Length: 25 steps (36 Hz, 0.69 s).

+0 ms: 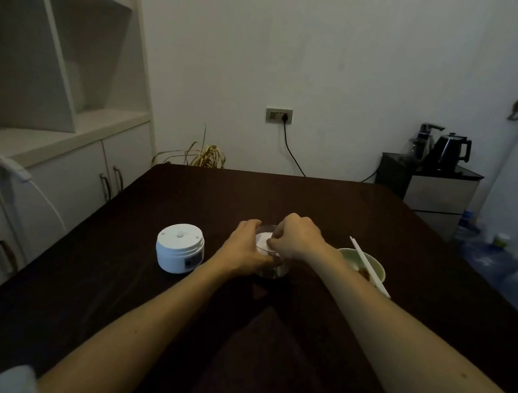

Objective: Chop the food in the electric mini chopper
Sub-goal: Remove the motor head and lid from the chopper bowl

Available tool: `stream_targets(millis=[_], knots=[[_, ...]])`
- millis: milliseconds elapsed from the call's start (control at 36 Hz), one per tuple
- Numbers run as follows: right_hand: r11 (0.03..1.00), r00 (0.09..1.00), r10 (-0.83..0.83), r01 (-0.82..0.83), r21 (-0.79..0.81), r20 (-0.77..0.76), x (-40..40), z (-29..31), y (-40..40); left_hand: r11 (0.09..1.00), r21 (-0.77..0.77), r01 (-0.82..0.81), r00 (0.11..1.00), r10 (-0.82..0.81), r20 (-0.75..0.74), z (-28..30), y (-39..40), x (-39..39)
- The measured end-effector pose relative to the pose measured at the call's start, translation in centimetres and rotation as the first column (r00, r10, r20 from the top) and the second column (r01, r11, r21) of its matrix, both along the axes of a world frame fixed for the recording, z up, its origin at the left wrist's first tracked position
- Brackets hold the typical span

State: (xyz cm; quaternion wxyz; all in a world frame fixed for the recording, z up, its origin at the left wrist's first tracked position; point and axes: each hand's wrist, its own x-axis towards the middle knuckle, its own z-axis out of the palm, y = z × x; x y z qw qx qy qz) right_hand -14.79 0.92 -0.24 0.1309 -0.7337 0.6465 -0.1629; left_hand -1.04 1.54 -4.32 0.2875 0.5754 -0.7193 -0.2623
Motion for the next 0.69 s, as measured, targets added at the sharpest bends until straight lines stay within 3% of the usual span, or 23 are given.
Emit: stream_targets(millis=[556, 694], knots=[[0.998, 0.969, 0.051, -0.054, -0.008, -0.242, 1.6, 0.3, -0.2, 0.994, 0.112, 0.014, 1.0, -0.012, -0.017, 0.1, 0.2, 0.7], [0.995, 0.95, 0.102, -0.101, 0.019, -0.294, 1.4, 0.5, 0.0, 0.998, 0.064, 0.01, 1.0, -0.01, 0.005, 0.0, 0.4, 0.8]])
